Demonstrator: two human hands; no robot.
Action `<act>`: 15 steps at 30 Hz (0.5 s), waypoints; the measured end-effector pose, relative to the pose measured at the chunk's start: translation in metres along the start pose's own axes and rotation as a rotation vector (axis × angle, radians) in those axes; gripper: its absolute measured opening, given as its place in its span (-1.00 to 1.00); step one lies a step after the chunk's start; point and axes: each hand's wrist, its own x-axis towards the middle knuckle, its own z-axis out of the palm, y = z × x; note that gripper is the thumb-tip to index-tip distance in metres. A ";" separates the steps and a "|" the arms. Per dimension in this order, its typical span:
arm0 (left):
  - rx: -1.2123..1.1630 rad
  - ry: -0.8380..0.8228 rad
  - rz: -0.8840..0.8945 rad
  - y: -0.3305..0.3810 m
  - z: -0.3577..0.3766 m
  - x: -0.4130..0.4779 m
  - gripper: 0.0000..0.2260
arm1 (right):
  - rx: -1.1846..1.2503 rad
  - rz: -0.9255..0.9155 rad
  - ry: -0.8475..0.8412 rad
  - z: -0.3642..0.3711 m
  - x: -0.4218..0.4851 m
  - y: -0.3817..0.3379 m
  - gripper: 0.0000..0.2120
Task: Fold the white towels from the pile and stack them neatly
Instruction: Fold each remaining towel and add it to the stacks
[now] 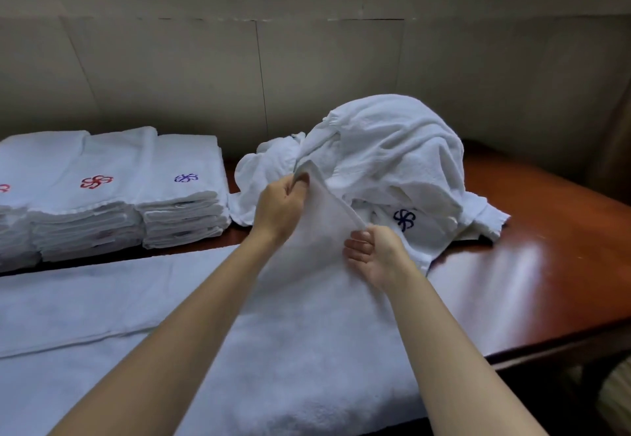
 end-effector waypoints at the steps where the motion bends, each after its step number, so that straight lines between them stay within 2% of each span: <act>1: -0.001 -0.083 0.048 0.005 -0.005 -0.005 -0.60 | 0.035 0.021 -0.029 -0.001 0.001 -0.002 -0.78; 3: 0.101 -0.341 0.091 0.008 -0.010 -0.019 -0.66 | 0.015 0.098 -0.078 -0.004 0.001 -0.006 -0.63; 5: 0.269 -0.688 0.073 0.003 -0.011 -0.037 -0.82 | 0.003 0.156 -0.126 -0.007 -0.001 -0.010 -0.50; 7: 0.418 -0.949 0.038 -0.010 -0.011 -0.053 -0.67 | -0.160 0.141 -0.085 -0.009 -0.002 -0.011 -0.49; 8: 0.451 -0.985 0.024 -0.015 -0.012 -0.060 -0.59 | -0.340 0.085 -0.020 -0.011 -0.001 -0.010 -0.50; 11: 0.515 -0.826 0.034 -0.027 -0.020 -0.067 -0.56 | -0.803 -0.176 0.145 -0.017 0.005 -0.004 -0.45; 13: 0.636 -0.682 0.007 -0.037 -0.030 -0.068 -0.54 | -0.900 -0.338 0.243 -0.022 0.009 -0.001 -0.53; 15: 0.801 -0.592 -0.094 -0.053 -0.047 -0.069 -0.48 | -0.905 -0.451 0.312 -0.025 0.011 0.000 -0.61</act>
